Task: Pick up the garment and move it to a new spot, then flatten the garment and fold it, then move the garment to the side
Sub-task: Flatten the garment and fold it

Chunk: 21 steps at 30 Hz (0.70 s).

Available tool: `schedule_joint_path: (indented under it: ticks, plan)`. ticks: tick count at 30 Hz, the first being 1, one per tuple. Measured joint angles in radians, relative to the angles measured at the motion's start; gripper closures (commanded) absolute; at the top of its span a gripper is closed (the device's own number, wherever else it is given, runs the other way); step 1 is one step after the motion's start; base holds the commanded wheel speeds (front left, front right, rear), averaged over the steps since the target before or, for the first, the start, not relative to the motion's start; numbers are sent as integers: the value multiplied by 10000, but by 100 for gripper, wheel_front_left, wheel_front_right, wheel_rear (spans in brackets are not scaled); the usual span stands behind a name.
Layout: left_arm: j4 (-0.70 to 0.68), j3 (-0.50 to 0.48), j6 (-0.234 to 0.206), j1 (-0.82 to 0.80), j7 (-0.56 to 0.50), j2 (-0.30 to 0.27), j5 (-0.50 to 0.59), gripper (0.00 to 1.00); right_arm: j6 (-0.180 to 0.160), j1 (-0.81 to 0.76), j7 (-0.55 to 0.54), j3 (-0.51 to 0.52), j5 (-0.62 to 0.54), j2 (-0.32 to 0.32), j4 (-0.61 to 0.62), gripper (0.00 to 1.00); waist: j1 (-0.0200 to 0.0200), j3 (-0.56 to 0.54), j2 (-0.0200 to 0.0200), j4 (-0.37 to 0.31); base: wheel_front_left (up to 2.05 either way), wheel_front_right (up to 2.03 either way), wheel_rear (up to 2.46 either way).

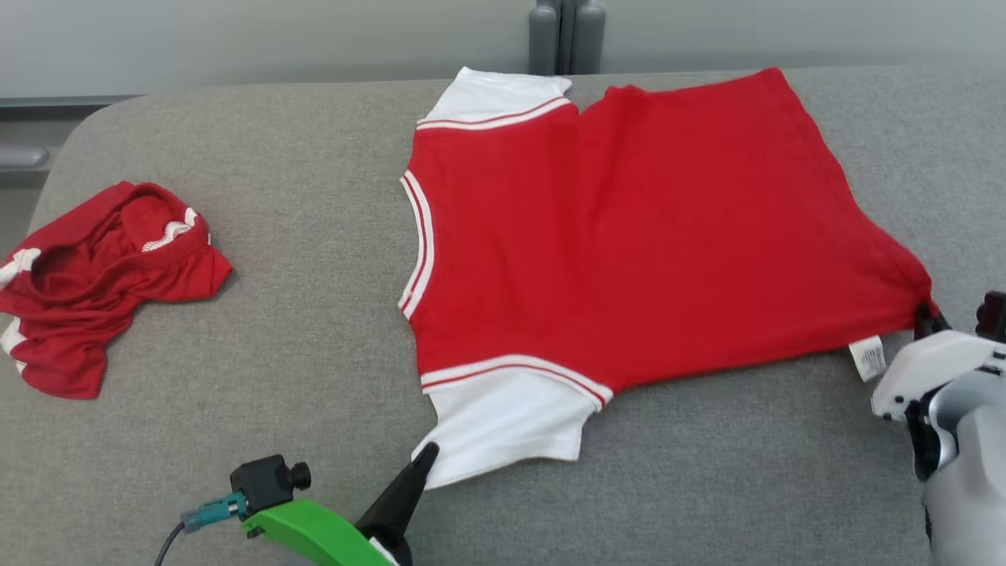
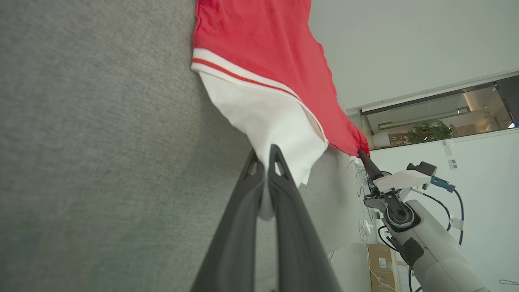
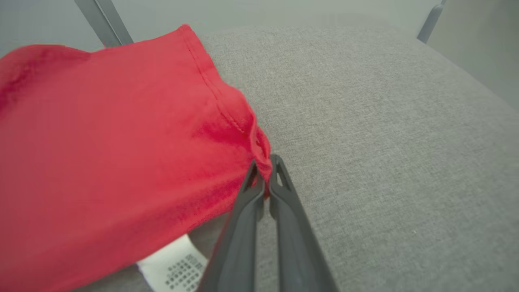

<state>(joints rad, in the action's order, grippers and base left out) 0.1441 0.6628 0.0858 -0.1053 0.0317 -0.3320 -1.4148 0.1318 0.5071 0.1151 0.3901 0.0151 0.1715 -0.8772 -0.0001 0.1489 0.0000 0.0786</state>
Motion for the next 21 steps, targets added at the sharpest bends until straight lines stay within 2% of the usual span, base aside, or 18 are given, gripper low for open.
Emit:
schedule_joint_path:
  ticks: [4, 8, 17, 21]
  plan:
    - [-447, -38, -247, 349, 96, -157, 0, 100, 0, -851, -1187, 746, -698, -424, 972, 100, 0, -182, 0, 108, 0, 0, 0]
    - [-658, -71, -479, 554, 199, -255, 4, 100, 0, -1817, -2520, 901, -844, -1005, 2293, 100, 0, -291, 0, 173, 0, 0, 0]
    - [-897, 0, -918, 824, 136, -527, 173, 100, 0, -4188, -5260, 236, 12, -1225, 5900, 100, 0, -313, 0, -16, 0, 0, 0]
    - [-1112, -100, -1064, 950, 247, -646, 251, 100, 0, -4829, -5747, 77, 566, -1233, 7306, 100, 0, -269, 0, -172, 0, 0, 0]
